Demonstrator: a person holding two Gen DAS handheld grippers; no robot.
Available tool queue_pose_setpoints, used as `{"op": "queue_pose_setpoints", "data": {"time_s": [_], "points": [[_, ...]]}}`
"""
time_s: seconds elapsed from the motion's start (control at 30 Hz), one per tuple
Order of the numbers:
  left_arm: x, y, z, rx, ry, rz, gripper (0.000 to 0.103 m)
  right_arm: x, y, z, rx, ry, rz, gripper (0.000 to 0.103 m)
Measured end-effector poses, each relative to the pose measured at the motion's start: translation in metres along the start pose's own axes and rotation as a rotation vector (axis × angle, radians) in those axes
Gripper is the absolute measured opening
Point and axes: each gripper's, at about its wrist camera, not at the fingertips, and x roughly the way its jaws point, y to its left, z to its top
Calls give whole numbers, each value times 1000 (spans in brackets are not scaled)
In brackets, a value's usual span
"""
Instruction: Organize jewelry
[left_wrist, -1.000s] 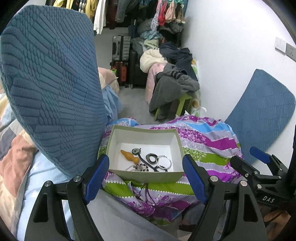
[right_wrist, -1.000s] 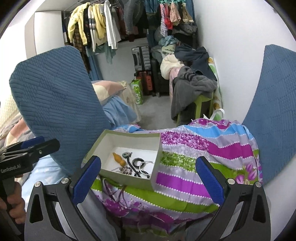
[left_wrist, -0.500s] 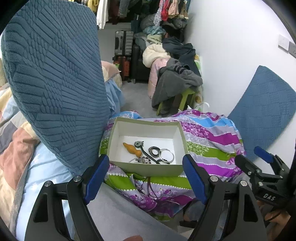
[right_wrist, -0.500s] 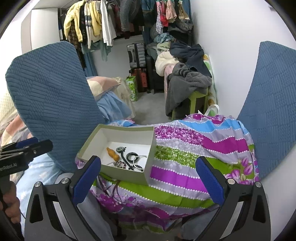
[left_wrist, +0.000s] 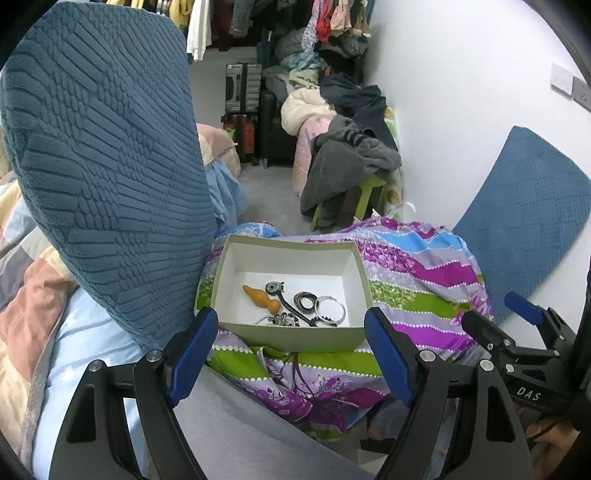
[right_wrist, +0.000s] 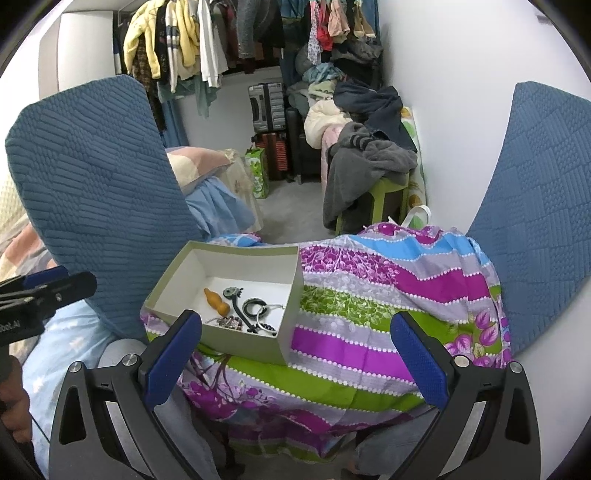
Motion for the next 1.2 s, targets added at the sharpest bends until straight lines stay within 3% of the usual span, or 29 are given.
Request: {"op": "queue_pose_setpoints", "data": {"time_s": [1.2], "points": [[8, -6, -9, 31, 38, -2, 82, -5, -7, -2, 16, -20, -10, 103]]}}
